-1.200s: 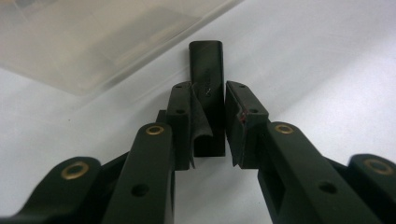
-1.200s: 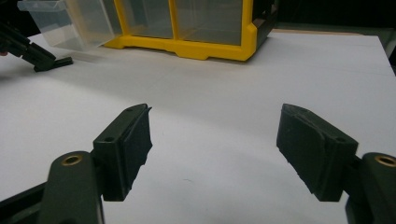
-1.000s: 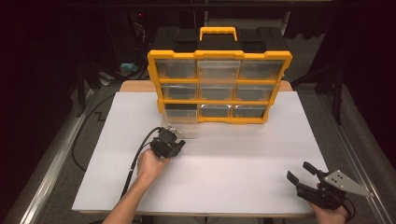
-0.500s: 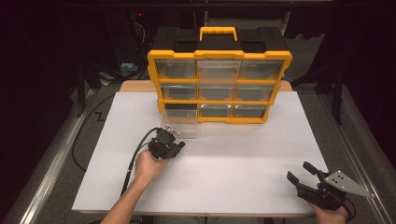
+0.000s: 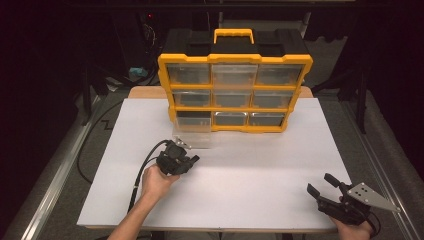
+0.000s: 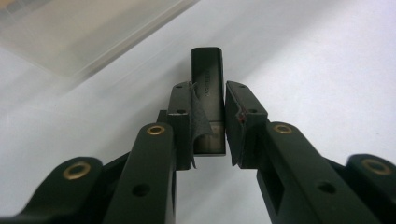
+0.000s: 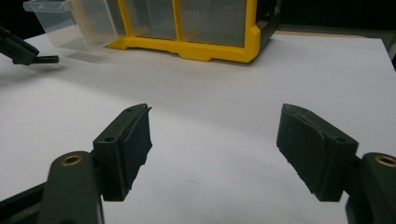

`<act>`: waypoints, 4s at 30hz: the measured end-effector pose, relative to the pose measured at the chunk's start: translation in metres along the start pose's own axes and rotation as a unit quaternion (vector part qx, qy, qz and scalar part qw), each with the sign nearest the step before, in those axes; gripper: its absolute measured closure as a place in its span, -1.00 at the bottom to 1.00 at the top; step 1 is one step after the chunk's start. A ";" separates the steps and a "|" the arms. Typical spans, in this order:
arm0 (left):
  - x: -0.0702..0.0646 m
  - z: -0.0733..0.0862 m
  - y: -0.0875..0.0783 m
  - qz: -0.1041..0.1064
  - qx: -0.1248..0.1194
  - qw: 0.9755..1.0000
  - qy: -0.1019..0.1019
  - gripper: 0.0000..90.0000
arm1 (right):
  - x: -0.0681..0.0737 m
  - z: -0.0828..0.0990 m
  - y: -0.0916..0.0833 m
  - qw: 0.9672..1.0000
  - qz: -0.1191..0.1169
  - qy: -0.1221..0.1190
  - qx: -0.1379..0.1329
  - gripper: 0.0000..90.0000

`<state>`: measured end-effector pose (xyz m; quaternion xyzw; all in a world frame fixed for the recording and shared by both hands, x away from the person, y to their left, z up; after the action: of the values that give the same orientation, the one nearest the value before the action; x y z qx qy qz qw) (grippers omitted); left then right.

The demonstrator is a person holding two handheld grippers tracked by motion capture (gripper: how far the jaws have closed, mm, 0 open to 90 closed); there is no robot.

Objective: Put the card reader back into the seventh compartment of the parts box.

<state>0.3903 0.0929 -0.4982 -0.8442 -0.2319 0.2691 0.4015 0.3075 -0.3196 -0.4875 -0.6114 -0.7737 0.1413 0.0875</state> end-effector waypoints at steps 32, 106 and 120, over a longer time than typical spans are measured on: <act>-0.019 -0.005 -0.042 0.025 -0.031 0.999 0.013 0.63 | 0.006 0.002 0.002 1.000 -0.010 -0.013 0.008 -0.42; 0.035 -0.078 -0.060 -0.027 -0.056 0.998 -0.013 0.63 | 0.006 0.003 0.003 1.000 -0.011 -0.013 0.012 -0.42; 0.043 -0.083 -0.047 -0.042 -0.051 0.998 -0.012 0.63 | 0.006 0.003 0.003 1.000 -0.009 -0.014 0.011 -0.41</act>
<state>0.4674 0.0997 -0.4276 -0.8497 -0.2853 0.2496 0.3666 0.3078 -0.3139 -0.4911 -0.6016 -0.7785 0.1577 0.0846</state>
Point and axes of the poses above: each handheld gripper's, and its own axes: y roughly forward along the jaws, z roughly out of its underside, x roughly to its left, the point moved 8 cm from there along y, roughly forward along the jaws, and after that the axes turned 15 degrees about z, right-handed, at the moved point
